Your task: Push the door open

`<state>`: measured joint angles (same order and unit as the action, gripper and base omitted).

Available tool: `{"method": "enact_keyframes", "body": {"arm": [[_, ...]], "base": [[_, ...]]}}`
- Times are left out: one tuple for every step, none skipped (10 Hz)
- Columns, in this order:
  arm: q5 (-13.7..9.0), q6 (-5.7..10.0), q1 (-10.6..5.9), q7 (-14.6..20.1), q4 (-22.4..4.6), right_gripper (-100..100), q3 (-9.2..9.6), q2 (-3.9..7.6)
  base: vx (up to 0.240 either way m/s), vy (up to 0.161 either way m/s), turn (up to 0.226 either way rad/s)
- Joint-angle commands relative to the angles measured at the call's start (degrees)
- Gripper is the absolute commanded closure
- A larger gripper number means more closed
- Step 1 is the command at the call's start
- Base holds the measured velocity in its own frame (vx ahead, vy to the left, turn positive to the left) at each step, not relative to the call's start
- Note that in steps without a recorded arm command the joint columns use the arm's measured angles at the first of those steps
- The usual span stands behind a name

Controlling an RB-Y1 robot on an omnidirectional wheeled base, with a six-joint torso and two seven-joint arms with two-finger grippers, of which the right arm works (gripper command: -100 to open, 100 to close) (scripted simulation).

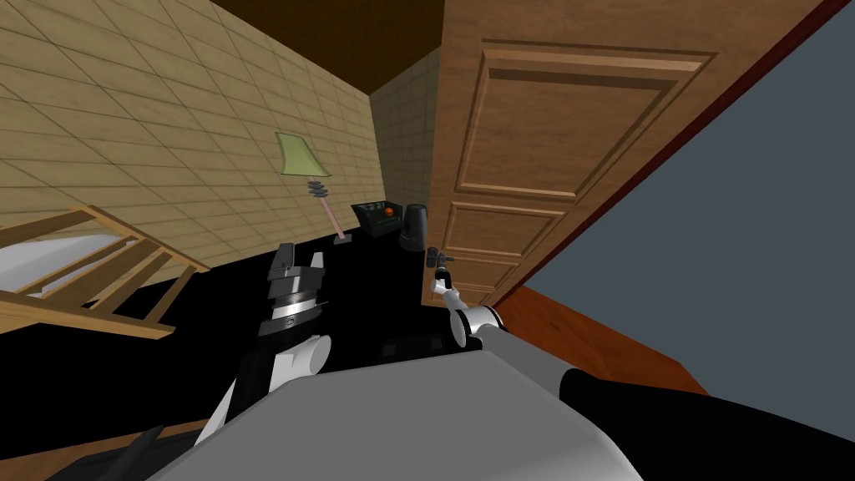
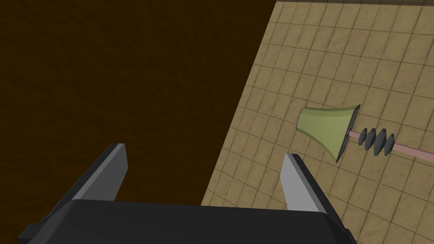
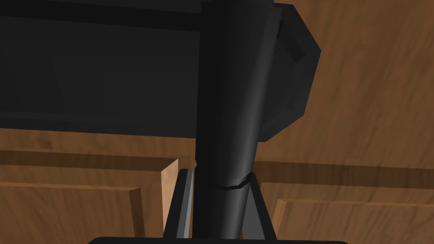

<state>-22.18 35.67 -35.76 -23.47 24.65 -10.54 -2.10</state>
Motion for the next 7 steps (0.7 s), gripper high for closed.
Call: {"method": "enact_keyframes", "body": {"arm": [[0.03,0.11,-0.12,-0.05,0.11,100,0.00,0.12],[0.03,0.11,-0.12,-0.05,0.11,100,0.00,0.12],[0.03,0.11,-0.12,-0.05,0.11,100,0.00,0.12],[-0.62,0.23,-0.13,-0.72,-0.12,100,-0.82,1.60],[-0.62,0.23,-0.13,-0.72,-0.12,100,-0.82,1.60],[-0.99,0.38,-0.21,-1.15,-0.18,100,-1.32,2.27],[-0.99,0.38,-0.21,-1.15,-0.18,100,-1.32,2.27]], "base": [[0.000,0.000,0.000],[0.000,0.000,0.000],[0.000,0.000,0.000],[0.073,0.057,0.001],[0.093,0.057,-0.049],[0.110,0.042,-0.037],[0.085,0.032,-0.010]]}}
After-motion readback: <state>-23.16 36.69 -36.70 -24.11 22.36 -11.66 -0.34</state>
